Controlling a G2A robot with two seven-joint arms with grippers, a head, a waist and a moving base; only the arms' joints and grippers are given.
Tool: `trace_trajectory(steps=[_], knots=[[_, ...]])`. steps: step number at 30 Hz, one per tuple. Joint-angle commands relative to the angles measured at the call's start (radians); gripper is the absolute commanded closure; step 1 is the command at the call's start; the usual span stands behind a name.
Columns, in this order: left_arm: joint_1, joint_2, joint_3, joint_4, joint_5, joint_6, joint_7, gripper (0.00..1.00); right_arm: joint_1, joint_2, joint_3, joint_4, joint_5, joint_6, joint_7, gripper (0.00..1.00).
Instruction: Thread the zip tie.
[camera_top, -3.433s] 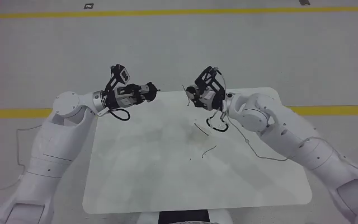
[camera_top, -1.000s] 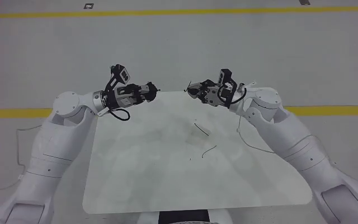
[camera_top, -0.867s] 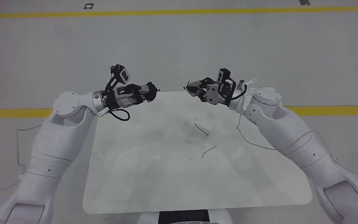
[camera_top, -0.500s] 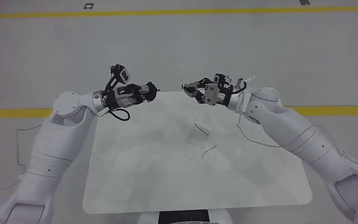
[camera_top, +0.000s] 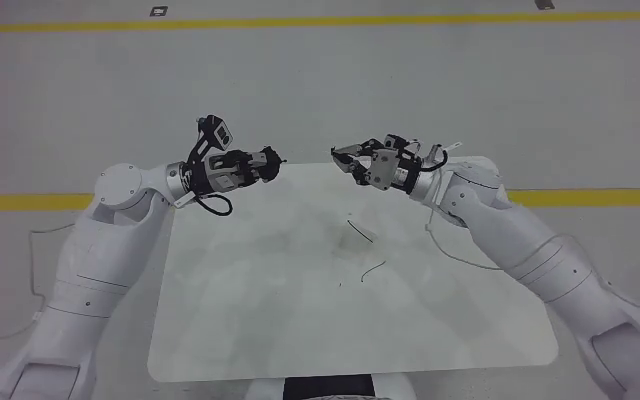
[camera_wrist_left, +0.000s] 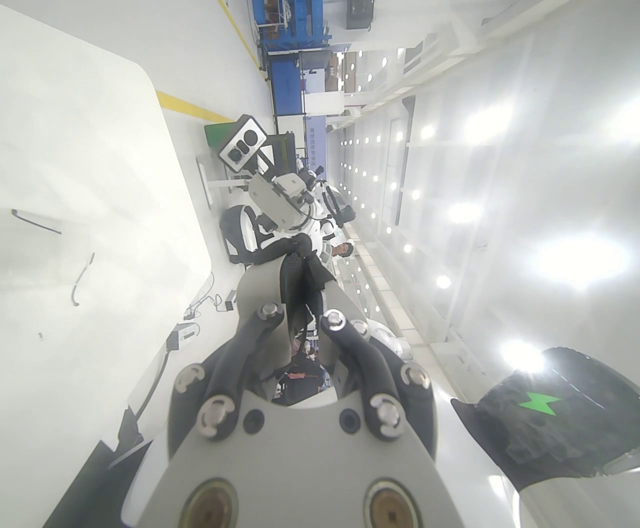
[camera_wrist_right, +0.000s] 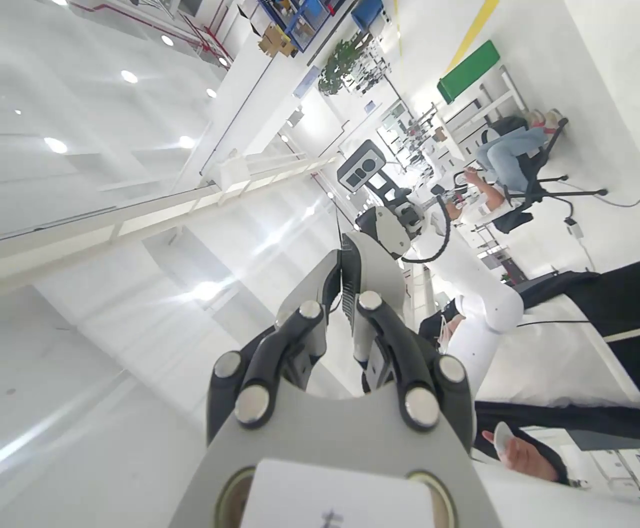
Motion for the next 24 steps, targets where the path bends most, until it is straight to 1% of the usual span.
trace_trajectory(steps=[1, 4, 7, 12, 16, 17, 24], knots=[[0.0, 0.0, 0.0, 0.0, 0.0, 0.0, 0.0, 1.0, -0.035, -0.013, 0.021, -0.004, 0.0, -0.001, -0.004, 1.0], [0.0, 0.0, 0.0, 0.0, 0.0, 0.0, 0.0, 1.0, -0.078, -0.035, 0.047, -0.007, 0.0, -0.001, -0.007, 1.0], [0.0, 0.0, 0.0, 0.0, 0.0, 0.0, 0.0, 1.0, -0.105, -0.056, 0.061, -0.006, 0.0, -0.001, -0.016, 1.0], [0.0, 0.0, 0.0, 0.0, 0.0, 0.0, 0.0, 1.0, -0.134, -0.088, 0.085, -0.001, 0.0, -0.001, -0.042, 1.0], [0.0, 0.0, 0.0, 0.0, 0.0, 0.0, 0.0, 1.0, -0.149, -0.114, 0.117, 0.003, 0.0, -0.001, -0.072, 1.0], [0.0, 0.0, 0.0, 0.0, 0.0, 0.0, 0.0, 1.0, -0.144, -0.117, 0.125, 0.002, 0.0, -0.001, -0.08, 1.0], [0.0, 0.0, 0.0, 0.0, 0.0, 0.0, 0.0, 1.0, -0.144, -0.117, 0.125, 0.002, 0.0, -0.001, -0.08, 1.0]])
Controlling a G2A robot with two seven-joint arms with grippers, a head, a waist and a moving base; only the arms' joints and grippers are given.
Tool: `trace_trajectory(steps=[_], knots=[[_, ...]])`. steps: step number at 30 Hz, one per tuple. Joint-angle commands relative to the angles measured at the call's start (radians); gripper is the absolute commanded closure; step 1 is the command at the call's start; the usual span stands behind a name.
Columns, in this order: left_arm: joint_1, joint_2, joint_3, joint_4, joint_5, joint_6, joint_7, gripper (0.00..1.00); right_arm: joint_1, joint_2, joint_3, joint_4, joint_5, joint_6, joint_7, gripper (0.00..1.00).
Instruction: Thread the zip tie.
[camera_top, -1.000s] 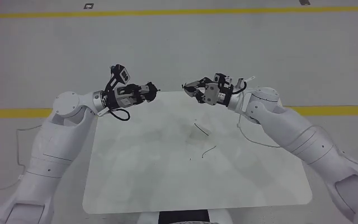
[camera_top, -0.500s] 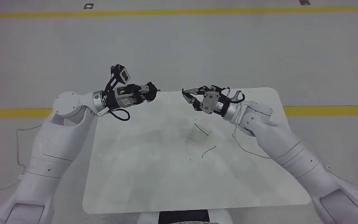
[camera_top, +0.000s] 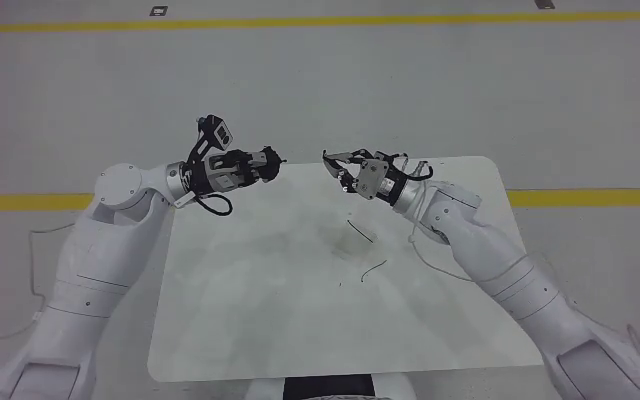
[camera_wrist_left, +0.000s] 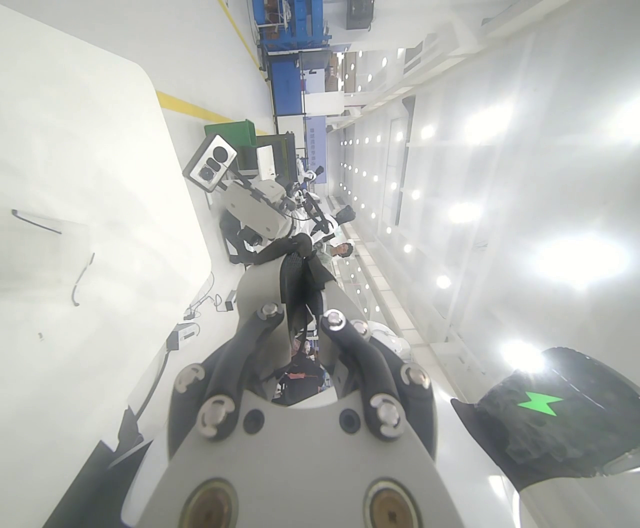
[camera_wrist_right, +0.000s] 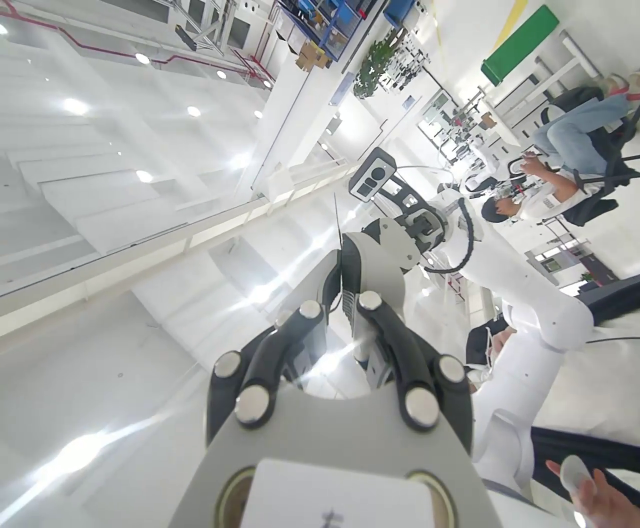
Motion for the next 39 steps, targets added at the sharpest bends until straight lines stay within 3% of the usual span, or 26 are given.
trace_trajectory(steps=[1, 9, 16, 25, 30, 36, 39], knots=[[0.0, 0.0, 0.0, 0.0, 0.0, 0.0, 0.0, 1.0, 0.0, 0.0, 0.0, 0.0, 0.0, 0.0, 0.0, 1.0], [0.0, 0.0, 0.0, 0.0, 0.0, 0.0, 0.0, 1.0, -0.037, -0.01, 0.042, -0.028, 0.0, 0.0, -0.018, 1.0], [0.0, 0.0, 0.0, 0.0, 0.0, 0.0, 0.0, 1.0, -0.085, -0.036, 0.075, -0.039, 0.0, 0.0, -0.047, 1.0], [0.0, 0.0, 0.0, 0.0, 0.0, 0.0, 0.0, 1.0, -0.11, -0.077, 0.119, -0.045, 0.0, 0.0, -0.106, 1.0], [0.003, 0.0, 0.002, -0.004, 0.006, -0.004, 0.012, 1.0, -0.11, -0.077, 0.119, -0.045, 0.0, 0.0, -0.106, 1.0], [0.044, -0.004, 0.023, -0.013, 0.054, -0.093, 0.067, 1.0, -0.11, -0.077, 0.119, -0.045, 0.0, 0.0, -0.106, 1.0], [0.055, -0.011, 0.041, 0.012, 0.061, -0.178, 0.092, 1.0, -0.11, -0.077, 0.119, -0.045, 0.0, 0.0, -0.106, 1.0]])
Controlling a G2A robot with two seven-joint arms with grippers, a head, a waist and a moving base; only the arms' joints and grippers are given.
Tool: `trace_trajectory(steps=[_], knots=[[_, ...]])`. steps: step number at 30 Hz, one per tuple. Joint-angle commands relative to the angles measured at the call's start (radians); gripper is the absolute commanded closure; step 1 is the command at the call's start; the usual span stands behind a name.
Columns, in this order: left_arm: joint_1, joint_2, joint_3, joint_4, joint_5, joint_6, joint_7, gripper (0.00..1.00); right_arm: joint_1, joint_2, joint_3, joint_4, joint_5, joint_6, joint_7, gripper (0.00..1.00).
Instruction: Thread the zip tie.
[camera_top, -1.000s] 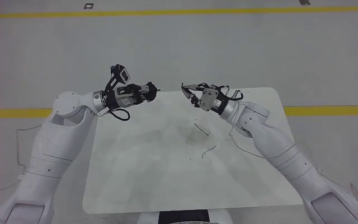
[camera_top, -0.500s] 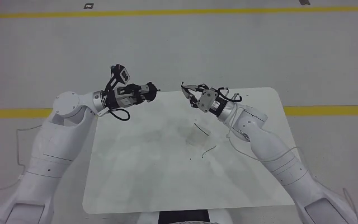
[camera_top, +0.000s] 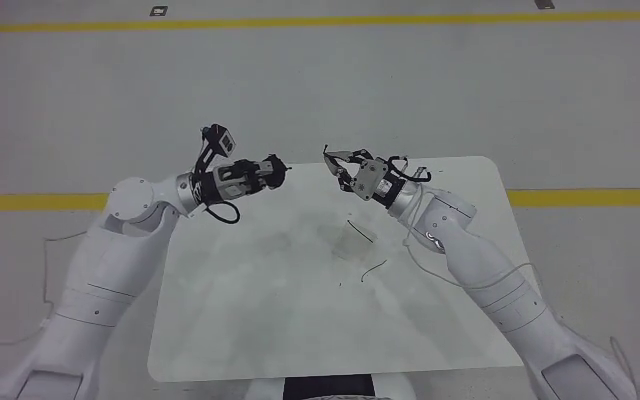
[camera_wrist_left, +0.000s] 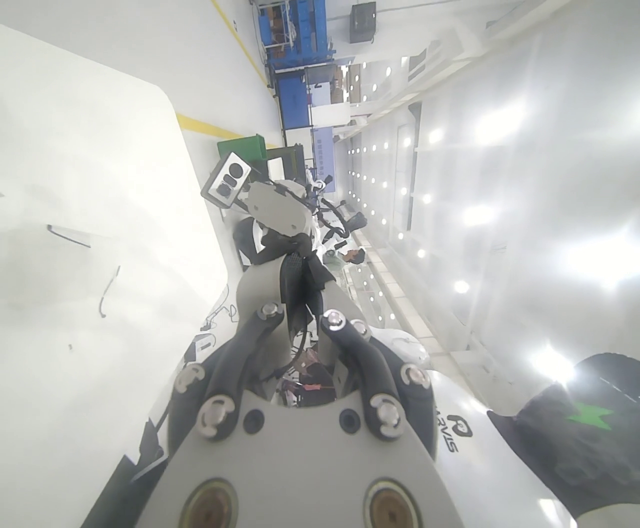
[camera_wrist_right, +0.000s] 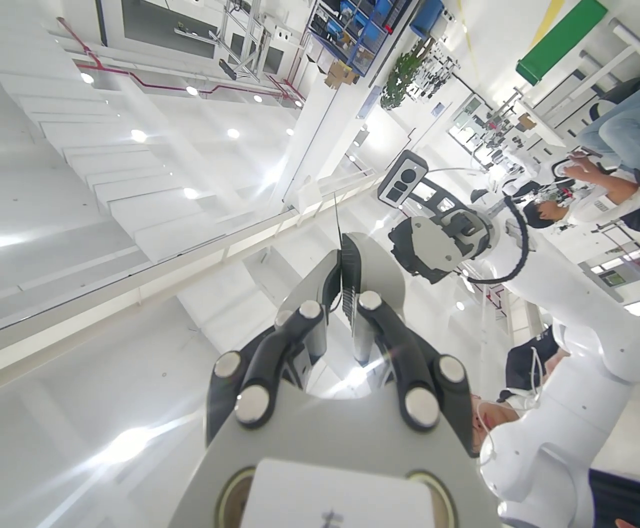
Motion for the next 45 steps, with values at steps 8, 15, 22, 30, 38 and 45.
trace_trajectory(steps=[8, 15, 22, 30, 38, 45], knots=[[-0.031, -0.036, 0.058, 0.059, 0.144, -0.208, 0.081, 1.0, 0.0, 0.0, 0.0, 0.0, 0.0, 0.0, 0.0, 1.0], [-0.046, -0.084, 0.051, 0.099, 0.199, -0.208, 0.123, 1.0, 0.0, 0.0, 0.0, 0.0, 0.0, 0.0, 0.0, 1.0], [-0.046, -0.084, 0.051, 0.099, 0.199, -0.208, 0.123, 1.0, 0.0, 0.0, 0.0, 0.0, 0.0, 0.0, 0.0, 1.0], [-0.046, -0.084, 0.051, 0.099, 0.199, -0.208, 0.123, 1.0, 0.0, 0.0, 0.0, 0.0, 0.0, 0.0, 0.0, 1.0], [-0.046, -0.084, 0.051, 0.099, 0.199, -0.208, 0.123, 1.0, 0.0, 0.0, 0.0, 0.0, 0.0, 0.0, 0.0, 1.0], [-0.046, -0.084, 0.051, 0.099, 0.199, -0.208, 0.123, 1.0, 0.0, 0.0, 0.0, 0.0, 0.0, 0.0, 0.0, 1.0]])
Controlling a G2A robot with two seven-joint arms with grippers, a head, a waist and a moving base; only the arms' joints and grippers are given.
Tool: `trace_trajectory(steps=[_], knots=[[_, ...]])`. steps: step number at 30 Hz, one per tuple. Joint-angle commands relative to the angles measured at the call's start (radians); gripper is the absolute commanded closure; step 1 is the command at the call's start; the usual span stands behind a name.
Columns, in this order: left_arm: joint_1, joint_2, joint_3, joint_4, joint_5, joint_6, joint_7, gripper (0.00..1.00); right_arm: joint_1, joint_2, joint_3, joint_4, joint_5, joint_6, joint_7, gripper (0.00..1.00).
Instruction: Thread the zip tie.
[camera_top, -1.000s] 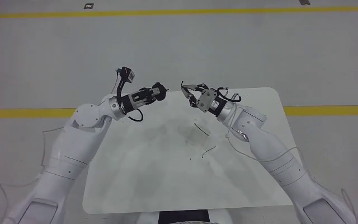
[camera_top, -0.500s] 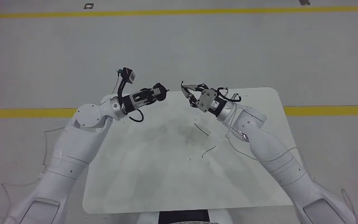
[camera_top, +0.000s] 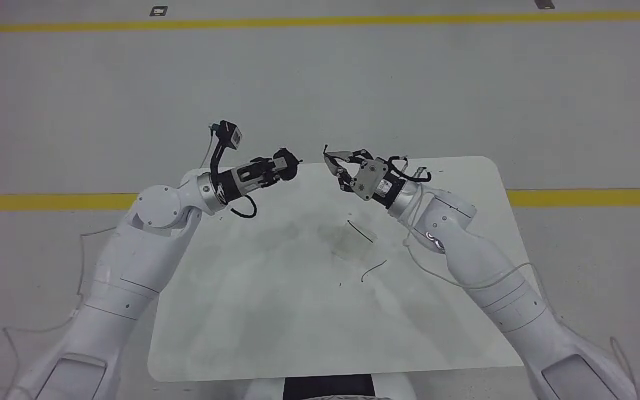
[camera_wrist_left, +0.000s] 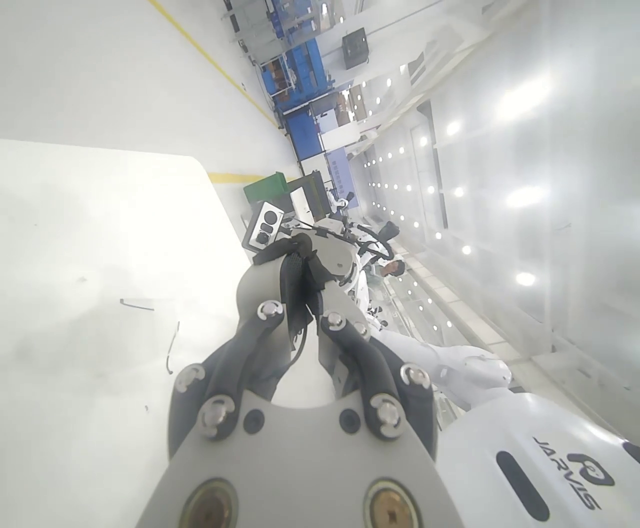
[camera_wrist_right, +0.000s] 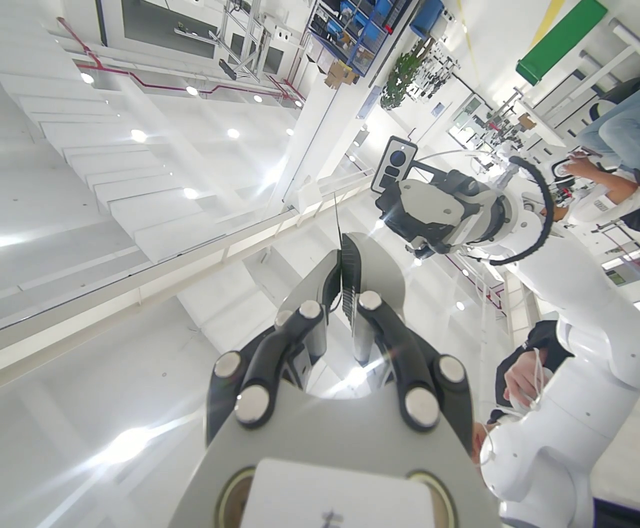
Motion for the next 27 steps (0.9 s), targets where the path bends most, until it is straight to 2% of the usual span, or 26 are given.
trace_trajectory(steps=[1, 4, 10, 18, 22, 27], knots=[[0.0, 0.0, 0.0, 0.0, 0.0, 0.0, 0.0, 1.0, 0.0, 0.0, 0.0, 0.0, 0.0, 0.0, 0.0, 1.0], [0.011, -0.001, 0.007, -0.01, 0.021, 0.0, 0.028, 1.0, 0.0, 0.0, 0.0, 0.0, 0.0, 0.0, 0.0, 1.0], [0.008, -0.014, 0.038, -0.012, 0.08, 0.0, 0.075, 1.0, 0.0, 0.0, 0.0, 0.0, 0.0, 0.0, 0.0, 1.0], [0.001, -0.058, 0.067, -0.004, 0.13, 0.0, 0.191, 1.0, 0.0, 0.0, 0.0, 0.0, 0.0, 0.0, 0.0, 1.0], [-0.006, -0.081, 0.068, 0.005, 0.147, 0.0, 0.212, 1.0, 0.0, 0.0, 0.0, 0.0, 0.0, 0.0, 0.0, 1.0], [-0.011, -0.106, 0.059, 0.023, 0.161, 0.0, 0.205, 1.0, 0.0, 0.0, 0.0, 0.0, 0.0, 0.0, 0.0, 1.0]])
